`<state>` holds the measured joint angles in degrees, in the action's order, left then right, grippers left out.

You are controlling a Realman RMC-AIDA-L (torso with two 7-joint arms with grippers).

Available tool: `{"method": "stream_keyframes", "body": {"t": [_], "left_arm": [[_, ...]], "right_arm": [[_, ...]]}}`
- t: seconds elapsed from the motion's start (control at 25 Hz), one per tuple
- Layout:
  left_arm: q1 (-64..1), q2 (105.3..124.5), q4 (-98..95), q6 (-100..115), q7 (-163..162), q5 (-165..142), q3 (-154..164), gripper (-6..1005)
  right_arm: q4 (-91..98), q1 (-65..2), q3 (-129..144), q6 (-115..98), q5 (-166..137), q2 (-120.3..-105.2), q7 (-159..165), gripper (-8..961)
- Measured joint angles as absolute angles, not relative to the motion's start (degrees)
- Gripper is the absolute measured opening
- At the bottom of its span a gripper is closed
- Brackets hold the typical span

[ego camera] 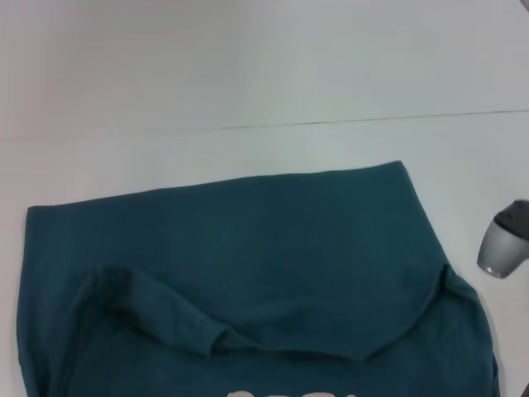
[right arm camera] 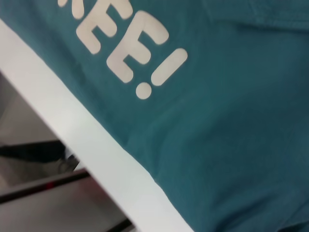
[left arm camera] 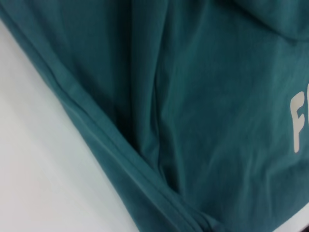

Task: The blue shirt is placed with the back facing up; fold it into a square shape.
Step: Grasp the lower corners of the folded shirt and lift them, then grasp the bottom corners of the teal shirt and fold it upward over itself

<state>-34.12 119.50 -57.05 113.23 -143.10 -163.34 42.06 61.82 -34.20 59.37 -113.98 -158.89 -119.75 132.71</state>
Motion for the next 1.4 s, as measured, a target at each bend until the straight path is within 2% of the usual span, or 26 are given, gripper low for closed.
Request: {"method": "stream_keyframes", "body": {"t": [0.12,0.24,0.36,0.68,1.04,1.24,1.4], "left_arm": [[-33.92,119.56,-57.05,114.5,-142.56,-163.5,41.71,64],[-33.9,119.56,-57.01,114.9,-141.83,-163.09,40.44,64],[-34.21,119.27,-56.87,115.8,-140.76,-161.69,37.6,63],[-35.73,116.67,-56.41,117.91,-139.31,-152.79,25.97,63],[-36.87,114.77,-56.19,112.73,-140.64,-142.25,17.55,69],[-36.91,114.9,-55.76,104.19,-141.17,-139.14,17.66,76],[-37.03,114.99,-53.72,96.9,-140.07,-137.89,18.52,81]], "right_arm": [[61.35,-33.38,59.96,-114.0,-157.57,-119.75,132.51,72],[61.63,-32.77,59.39,-114.06,-153.94,-118.83,132.41,72],[61.45,-32.51,58.6,-114.02,-149.39,-116.73,132.51,71],[59.29,-34.09,51.47,-113.8,-140.25,-110.9,131.63,70],[55.89,-38.86,37.76,-110.57,-139.52,-106.59,131.9,69],[52.4,-40.87,37.29,-102.99,-139.74,-106.3,133.67,69],[50.66,-42.26,37.63,-95.5,-139.87,-106.63,135.09,69]]}}
